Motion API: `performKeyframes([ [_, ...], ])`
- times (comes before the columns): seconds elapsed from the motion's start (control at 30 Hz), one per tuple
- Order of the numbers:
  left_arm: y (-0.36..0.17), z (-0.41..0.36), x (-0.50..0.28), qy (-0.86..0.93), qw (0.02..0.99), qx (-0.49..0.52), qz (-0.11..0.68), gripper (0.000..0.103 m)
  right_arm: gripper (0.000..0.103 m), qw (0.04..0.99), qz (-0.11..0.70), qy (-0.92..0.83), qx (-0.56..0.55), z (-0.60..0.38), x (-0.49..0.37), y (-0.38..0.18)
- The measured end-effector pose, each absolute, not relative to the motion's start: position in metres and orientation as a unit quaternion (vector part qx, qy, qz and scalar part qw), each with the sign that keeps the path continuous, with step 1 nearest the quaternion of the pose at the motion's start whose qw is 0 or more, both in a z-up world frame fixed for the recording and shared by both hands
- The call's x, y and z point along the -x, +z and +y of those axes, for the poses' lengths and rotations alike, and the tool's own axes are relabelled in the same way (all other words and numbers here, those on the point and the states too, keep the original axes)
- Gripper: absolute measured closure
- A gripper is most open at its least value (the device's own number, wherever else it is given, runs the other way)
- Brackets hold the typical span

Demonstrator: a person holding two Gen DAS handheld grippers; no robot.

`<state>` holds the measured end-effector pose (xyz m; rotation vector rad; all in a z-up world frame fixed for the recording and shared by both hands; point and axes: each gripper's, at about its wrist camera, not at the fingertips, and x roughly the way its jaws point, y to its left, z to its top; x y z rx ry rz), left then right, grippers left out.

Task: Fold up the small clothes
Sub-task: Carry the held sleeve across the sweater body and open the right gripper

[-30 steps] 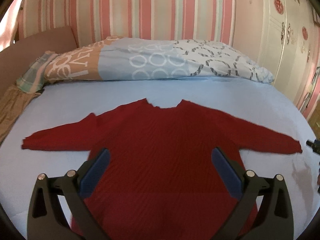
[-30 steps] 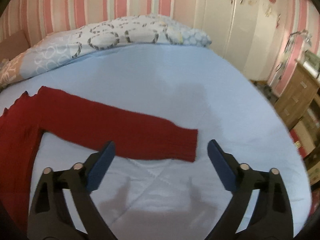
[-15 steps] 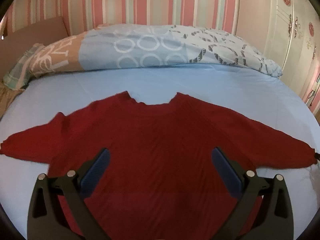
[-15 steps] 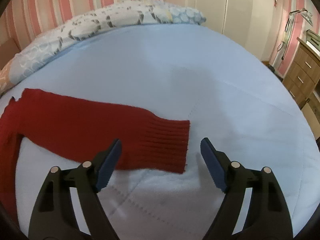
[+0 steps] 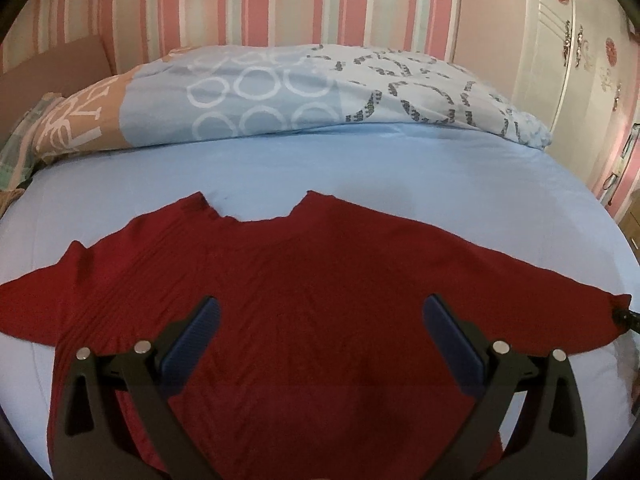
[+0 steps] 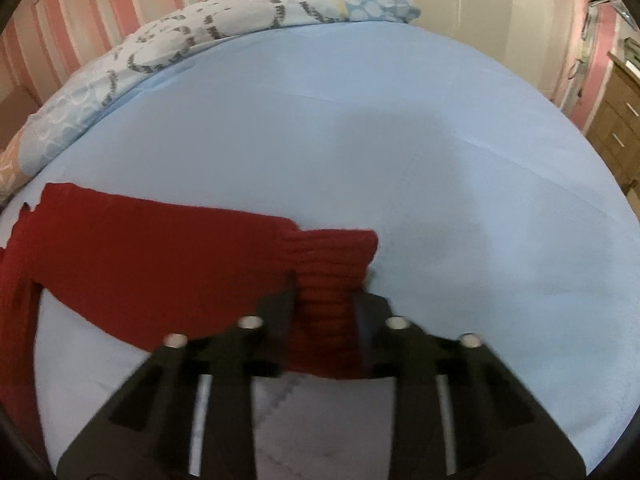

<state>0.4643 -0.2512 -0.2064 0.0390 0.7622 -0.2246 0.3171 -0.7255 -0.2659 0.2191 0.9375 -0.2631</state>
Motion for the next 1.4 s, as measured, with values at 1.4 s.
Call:
performKeyframes([
  [1.4, -0.163, 0.058, -0.481, 0.009, 0.926, 0.010, 0.377, 0.001, 0.091, 0.903, 0.413, 0.113, -0.039, -0.206, -0.543, -0.196],
])
